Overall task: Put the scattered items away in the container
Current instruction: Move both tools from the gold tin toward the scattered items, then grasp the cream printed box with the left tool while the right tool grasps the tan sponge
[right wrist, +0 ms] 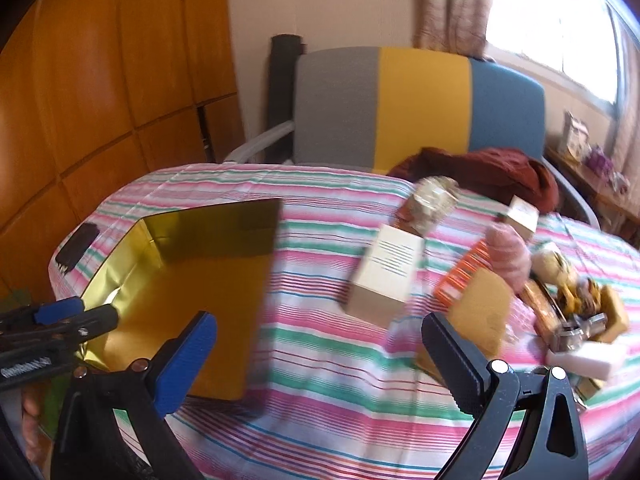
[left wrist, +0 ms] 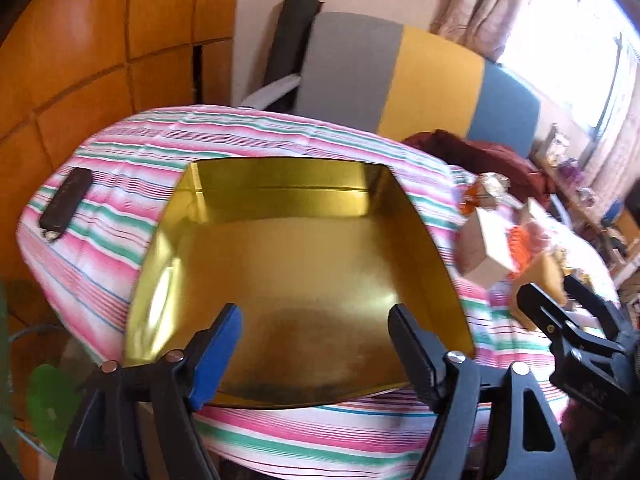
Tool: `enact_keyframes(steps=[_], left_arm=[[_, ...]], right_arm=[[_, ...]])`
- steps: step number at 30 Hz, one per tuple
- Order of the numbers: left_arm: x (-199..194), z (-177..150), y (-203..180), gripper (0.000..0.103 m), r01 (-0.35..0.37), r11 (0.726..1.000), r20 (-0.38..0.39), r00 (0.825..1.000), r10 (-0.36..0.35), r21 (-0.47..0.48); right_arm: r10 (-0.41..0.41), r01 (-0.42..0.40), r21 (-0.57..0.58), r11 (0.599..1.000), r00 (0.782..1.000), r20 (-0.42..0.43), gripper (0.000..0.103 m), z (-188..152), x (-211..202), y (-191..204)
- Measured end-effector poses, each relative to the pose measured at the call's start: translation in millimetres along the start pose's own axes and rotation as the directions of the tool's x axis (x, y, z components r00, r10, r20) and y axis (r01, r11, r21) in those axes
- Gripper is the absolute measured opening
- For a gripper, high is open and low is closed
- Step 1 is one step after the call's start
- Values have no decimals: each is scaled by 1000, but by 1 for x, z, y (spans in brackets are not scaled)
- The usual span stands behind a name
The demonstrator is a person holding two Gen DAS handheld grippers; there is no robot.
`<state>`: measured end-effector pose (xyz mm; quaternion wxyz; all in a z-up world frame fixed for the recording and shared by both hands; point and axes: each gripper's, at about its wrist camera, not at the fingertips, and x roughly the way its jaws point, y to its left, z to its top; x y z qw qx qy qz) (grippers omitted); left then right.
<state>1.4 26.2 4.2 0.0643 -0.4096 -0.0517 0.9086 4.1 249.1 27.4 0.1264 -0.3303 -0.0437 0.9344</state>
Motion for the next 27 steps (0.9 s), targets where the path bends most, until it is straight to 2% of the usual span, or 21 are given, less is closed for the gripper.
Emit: enact_keyframes(steps=[1,2,6,9,10,14,17,20,24,27], left_arm=[[-1,0,-5,77,7,1000,29,1000,-7,15],[0,2,-9,75,18,1000,22,1000,-19,25],[6,10,-31,74,79,994,-50,996,-75,73],[19,15,-52,63,73,989,-115,992,-58,127],[20,18,-59,60,96,987,-132,988,-79,128],[22,30,-87,59,183,971,-162,974,-158,154],[28,41,-110,61,227,956,-172,965,-196,186],[44,52,-128,61,222,949,-199,964,-179,225],[74,68,-143,61,239,949,-275,945,-178,204],[85,77,-159,61,255,941,-281,941,-189,222]], right_arm=[[-3,3,21,1000,1000,1,103,-2,-1,-11],[-15,15,47,999,1000,-10,103,-4,-2,-25],[-69,71,124,990,997,-20,103,-13,-10,-72],[-102,104,172,979,995,-22,103,-21,-13,-105],[-110,113,182,977,994,-29,103,-23,-14,-113],[-87,94,230,969,995,-38,103,-27,-15,-137],[-70,84,245,966,996,-63,103,-26,-12,-139],[-58,72,218,973,996,-67,103,-25,-7,-131],[-30,42,199,979,998,-59,103,-24,0,-124],[-7,22,208,978,997,-71,103,-22,10,-122]])
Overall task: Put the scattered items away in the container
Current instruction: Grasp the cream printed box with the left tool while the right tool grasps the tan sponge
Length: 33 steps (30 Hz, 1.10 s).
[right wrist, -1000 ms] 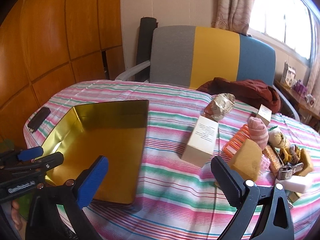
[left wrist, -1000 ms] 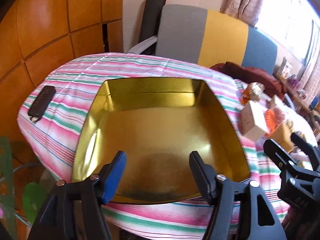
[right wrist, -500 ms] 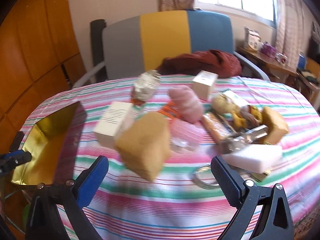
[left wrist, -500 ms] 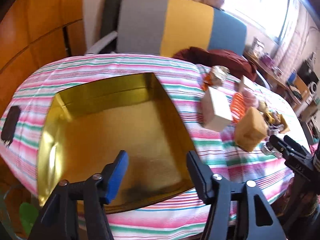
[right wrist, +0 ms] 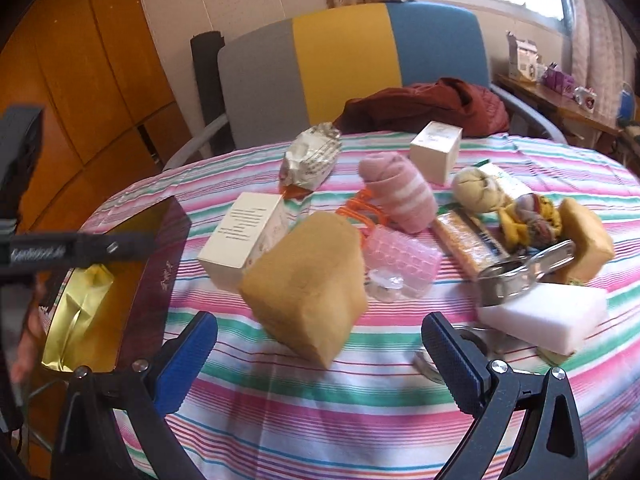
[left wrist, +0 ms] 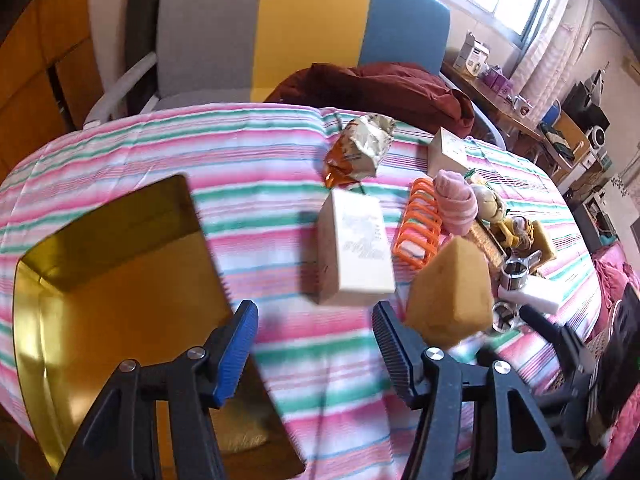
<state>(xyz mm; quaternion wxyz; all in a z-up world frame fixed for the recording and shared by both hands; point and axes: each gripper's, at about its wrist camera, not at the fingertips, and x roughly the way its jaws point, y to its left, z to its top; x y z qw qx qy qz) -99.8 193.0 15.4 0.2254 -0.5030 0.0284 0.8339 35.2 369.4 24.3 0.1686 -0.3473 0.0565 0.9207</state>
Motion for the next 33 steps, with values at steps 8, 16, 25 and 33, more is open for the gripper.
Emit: enact_keyframes(steps=[8,16,25,33], left_arm=[[45,32,-30,62,-23,993,-55,998,30,114],[85,47,-48,71,-53,977,-89,993,72,205],[107,39,-35,52,-90,977,-124,986,115,194],[90,21,-37,51,-45,986,-60,997,55,162]], right_arm=[[-9,9,-21,1000,1000,10,103,8,20,13],[-30,30,-23,999,1000,8,102,13,38,15],[-57,58,-39,998,998,9,71,12,44,12],[-25,25,-25,999,1000,2,66,10,35,5]])
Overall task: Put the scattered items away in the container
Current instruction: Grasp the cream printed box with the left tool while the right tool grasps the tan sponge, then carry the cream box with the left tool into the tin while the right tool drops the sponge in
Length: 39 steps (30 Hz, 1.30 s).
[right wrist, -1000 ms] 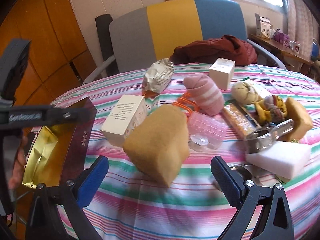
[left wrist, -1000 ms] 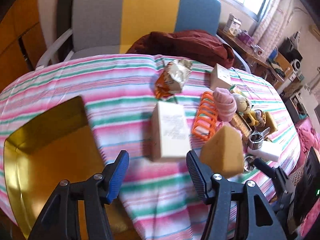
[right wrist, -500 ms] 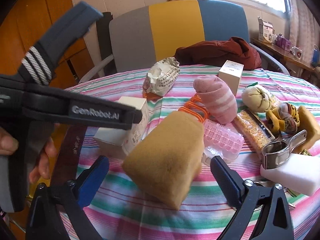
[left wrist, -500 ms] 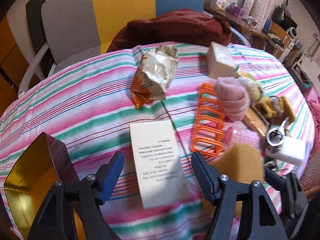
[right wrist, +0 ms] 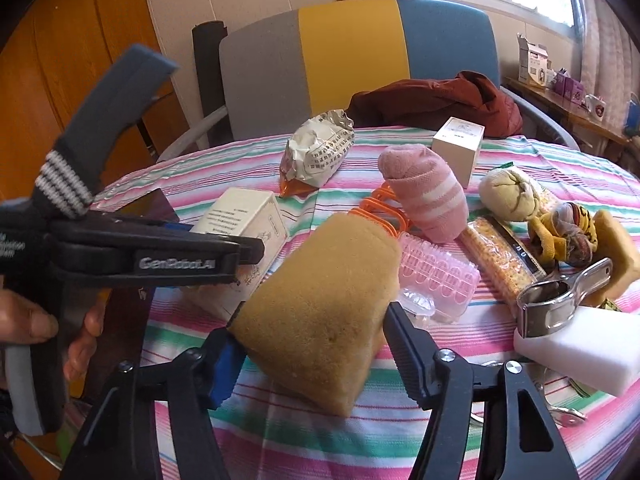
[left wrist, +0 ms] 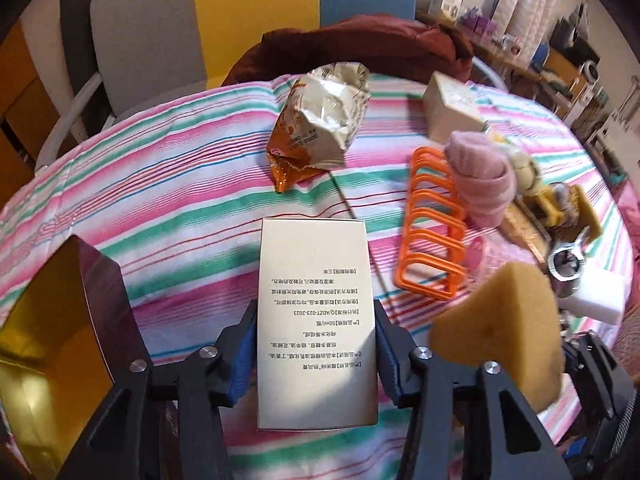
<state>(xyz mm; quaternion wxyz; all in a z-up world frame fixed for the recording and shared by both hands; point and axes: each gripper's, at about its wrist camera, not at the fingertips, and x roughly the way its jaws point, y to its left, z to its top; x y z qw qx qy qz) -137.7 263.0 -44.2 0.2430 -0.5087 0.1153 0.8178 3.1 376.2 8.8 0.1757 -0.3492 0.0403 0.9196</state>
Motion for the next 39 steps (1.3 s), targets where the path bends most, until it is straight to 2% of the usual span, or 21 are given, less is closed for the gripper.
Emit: enact_keyframes(steps=[10,14,17,21,27,30,34,39], left_arm=[[-64,-34,13,51,61,996,104,993,-54,-67],[-94,-56,39,51,63,990,137,990,-45,-130],[-118,-80,67,51,42,980,161,987,-10,-196],[-144,-117,110,51,-12,952,169,983,67,-305],[-166,-179,171,51,-101,893,131,976,174,-438],[-167,-208,193,51,-124,866,104,975,198,-485],[-161,-226,209,51,-146,839,66,975,211,-525],[-146,-243,220,51,-175,823,24,975,223,-540]], right_arm=[[49,-50,-5,999,999,-6,66,-8,-24,5],[67,-66,-44,997,998,8,66,-8,-34,20],[82,-80,-74,994,996,20,66,-7,-39,33],[113,-110,-112,988,993,24,66,-7,-42,51],[170,-163,-207,965,985,20,66,-6,-43,91],[198,-187,-253,949,980,16,67,-6,-43,114],[227,-214,-309,927,974,4,67,-4,-42,143],[263,-251,-370,894,965,-19,67,0,-36,178]])
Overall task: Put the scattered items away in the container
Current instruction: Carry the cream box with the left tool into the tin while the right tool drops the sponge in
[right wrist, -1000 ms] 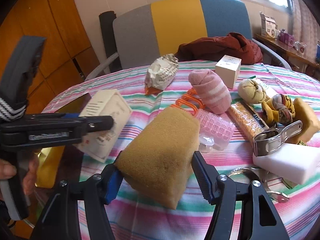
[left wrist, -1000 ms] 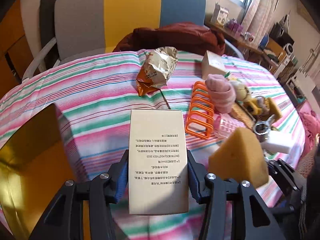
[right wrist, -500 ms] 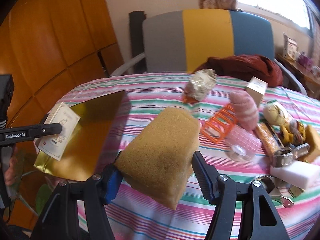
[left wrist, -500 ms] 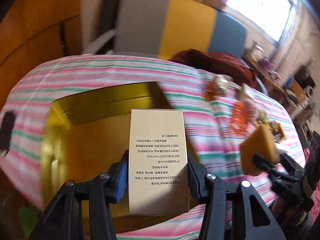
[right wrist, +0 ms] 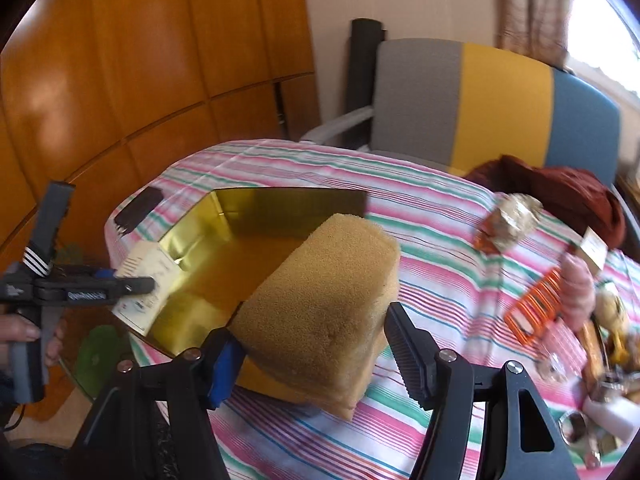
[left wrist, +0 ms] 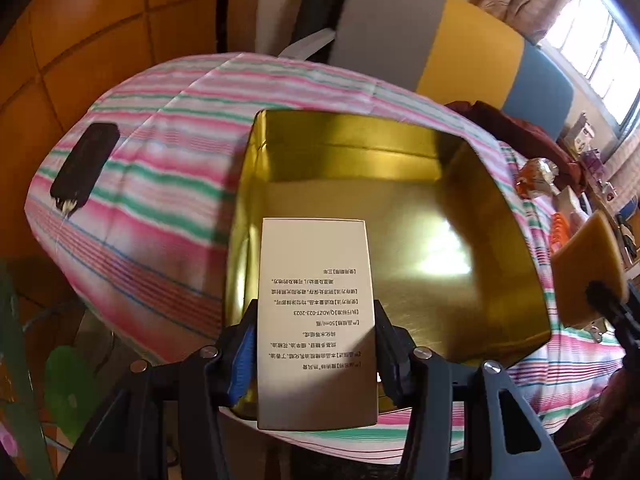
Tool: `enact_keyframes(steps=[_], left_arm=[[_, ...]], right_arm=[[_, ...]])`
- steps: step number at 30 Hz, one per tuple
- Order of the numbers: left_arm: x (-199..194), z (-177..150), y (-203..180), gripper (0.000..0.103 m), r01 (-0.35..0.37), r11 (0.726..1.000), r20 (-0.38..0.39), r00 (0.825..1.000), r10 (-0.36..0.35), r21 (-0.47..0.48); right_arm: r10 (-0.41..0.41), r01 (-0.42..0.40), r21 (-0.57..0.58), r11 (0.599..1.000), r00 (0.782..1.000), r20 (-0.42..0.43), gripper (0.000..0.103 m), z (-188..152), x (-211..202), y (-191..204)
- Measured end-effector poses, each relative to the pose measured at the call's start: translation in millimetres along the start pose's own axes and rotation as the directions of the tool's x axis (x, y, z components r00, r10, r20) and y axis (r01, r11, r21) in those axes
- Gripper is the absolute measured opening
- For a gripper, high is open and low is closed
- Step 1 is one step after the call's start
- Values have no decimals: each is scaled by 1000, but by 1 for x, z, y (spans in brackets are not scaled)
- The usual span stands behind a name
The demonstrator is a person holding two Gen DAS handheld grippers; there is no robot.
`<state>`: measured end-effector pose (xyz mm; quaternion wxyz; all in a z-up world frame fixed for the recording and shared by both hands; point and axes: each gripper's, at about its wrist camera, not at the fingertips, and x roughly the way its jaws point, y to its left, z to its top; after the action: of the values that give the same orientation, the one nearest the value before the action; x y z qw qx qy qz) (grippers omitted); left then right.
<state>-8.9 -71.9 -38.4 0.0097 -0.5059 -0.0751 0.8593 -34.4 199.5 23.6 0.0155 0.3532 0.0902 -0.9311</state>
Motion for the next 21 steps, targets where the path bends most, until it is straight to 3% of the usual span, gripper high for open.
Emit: enact_keyframes(steps=[15,19,21], left_arm=[[-7,-3,3,55,-2,1000,34,999,1,18],[-15,-2,2,58,-70,997,59,996,68,44],[-18,-3,6,58,-63,998,70,996,61,26]], right_arm=[[173,-179,-46,983,979,-105,67,59,86,68],[211,-219,-39,975,965,-158,67,71,118,85],[216,-225,-34,974,960,-179,67,78,135,94]])
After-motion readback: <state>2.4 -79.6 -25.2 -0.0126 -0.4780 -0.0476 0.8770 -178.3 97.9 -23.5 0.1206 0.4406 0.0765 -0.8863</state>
